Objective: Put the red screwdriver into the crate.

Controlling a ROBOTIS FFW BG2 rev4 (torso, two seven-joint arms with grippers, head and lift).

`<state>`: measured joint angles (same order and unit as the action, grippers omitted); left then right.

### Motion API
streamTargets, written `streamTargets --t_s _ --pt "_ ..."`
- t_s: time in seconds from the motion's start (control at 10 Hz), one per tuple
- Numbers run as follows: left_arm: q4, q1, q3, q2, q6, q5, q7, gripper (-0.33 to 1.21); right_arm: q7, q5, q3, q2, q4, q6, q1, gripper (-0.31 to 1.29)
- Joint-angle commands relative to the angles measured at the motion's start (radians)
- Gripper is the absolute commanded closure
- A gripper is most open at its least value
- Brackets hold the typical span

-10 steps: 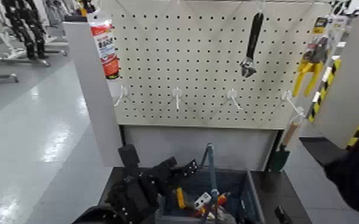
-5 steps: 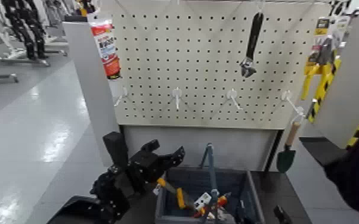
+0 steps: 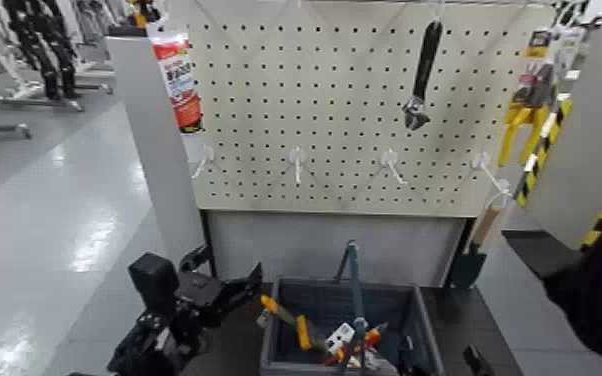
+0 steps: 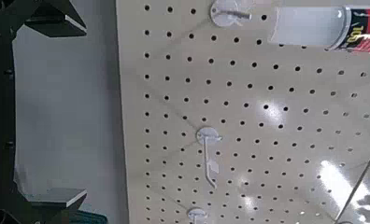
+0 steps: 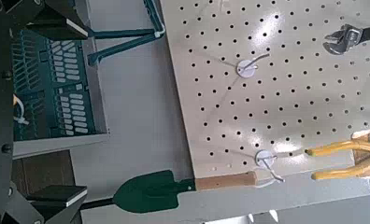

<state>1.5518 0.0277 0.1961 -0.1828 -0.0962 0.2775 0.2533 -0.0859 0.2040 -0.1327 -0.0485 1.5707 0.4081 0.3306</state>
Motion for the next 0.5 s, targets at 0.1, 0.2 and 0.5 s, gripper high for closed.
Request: streamTargets --t_s 0.1,0.2,0.5 --pt "0.027 -0.091 -0.060 0.013 -0.042 -0.080 -0.032 0.09 0.000 -0.008 0.005 0.003 0.002 0.006 0.004 0.13" --pt "0.027 -0.120 -0.055 0.013 -0.066 -0.083 -0.066 0.09 0.000 -0.012 0.007 0.003 0.002 0.011 0.004 0.13" --pt "0.020 -0.176 -0.041 0.029 -0.123 -0.109 -0.106 0.09 0.000 -0.032 0.010 0.004 0.006 0.014 0.008 0.13"
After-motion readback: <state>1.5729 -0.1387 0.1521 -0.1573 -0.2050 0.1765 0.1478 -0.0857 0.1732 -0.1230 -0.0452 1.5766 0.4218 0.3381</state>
